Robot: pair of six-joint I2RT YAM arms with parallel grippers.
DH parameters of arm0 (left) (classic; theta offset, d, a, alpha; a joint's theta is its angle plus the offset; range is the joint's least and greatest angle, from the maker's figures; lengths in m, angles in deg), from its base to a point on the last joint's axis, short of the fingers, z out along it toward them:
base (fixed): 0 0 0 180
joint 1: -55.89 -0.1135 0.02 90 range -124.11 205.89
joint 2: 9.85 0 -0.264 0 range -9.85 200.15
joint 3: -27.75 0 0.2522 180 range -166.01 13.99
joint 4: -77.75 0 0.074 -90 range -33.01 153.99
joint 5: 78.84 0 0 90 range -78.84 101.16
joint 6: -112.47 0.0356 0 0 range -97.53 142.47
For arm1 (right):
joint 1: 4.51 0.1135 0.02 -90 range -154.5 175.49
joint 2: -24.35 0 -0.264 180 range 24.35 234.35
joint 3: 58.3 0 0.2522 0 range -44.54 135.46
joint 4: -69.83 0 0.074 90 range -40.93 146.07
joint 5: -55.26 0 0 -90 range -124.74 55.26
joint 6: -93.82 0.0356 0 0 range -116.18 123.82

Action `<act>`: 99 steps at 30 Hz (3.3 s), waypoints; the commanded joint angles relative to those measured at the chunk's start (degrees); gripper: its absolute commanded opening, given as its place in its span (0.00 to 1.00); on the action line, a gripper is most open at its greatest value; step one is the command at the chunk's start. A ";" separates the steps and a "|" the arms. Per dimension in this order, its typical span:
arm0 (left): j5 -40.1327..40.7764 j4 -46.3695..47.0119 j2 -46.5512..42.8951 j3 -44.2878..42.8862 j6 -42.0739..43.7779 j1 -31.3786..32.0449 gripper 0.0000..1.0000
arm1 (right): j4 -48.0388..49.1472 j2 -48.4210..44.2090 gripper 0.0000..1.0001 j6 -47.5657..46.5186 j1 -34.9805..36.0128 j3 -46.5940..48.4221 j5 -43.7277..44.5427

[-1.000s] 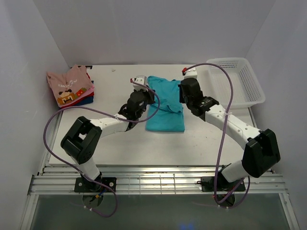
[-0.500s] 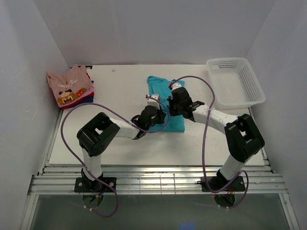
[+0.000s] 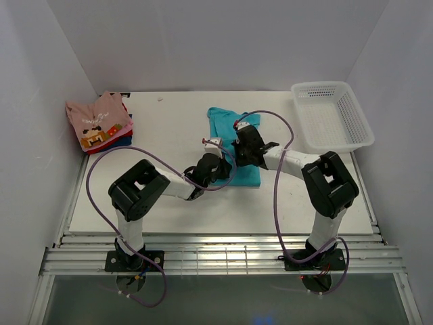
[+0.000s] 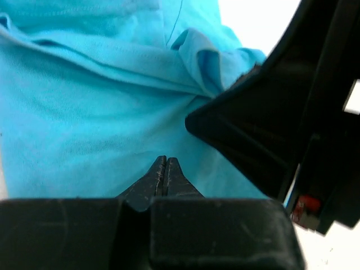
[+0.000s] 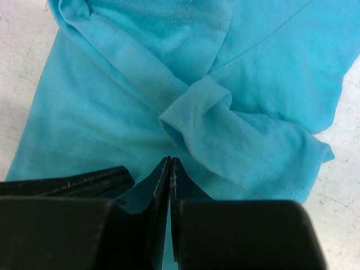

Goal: Fold and stack the t-shirts
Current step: Fold the folded rectangular tshirt in 1/3 of the way, then grab one side of the 2/3 rectangular tshirt with both arms

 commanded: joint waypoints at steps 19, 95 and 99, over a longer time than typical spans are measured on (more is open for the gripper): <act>-0.46 5.32 2.81 12.43 -6.03 2.58 0.00 | -5.11 11.39 0.08 -6.21 -2.13 18.71 17.93; 13.34 -16.13 -28.84 27.47 -13.24 16.55 0.53 | -4.85 -27.28 0.62 20.59 12.29 -34.10 17.17; 12.90 -15.86 -26.82 26.24 -12.97 16.55 0.54 | -4.59 -27.28 0.61 20.77 12.37 -34.28 16.99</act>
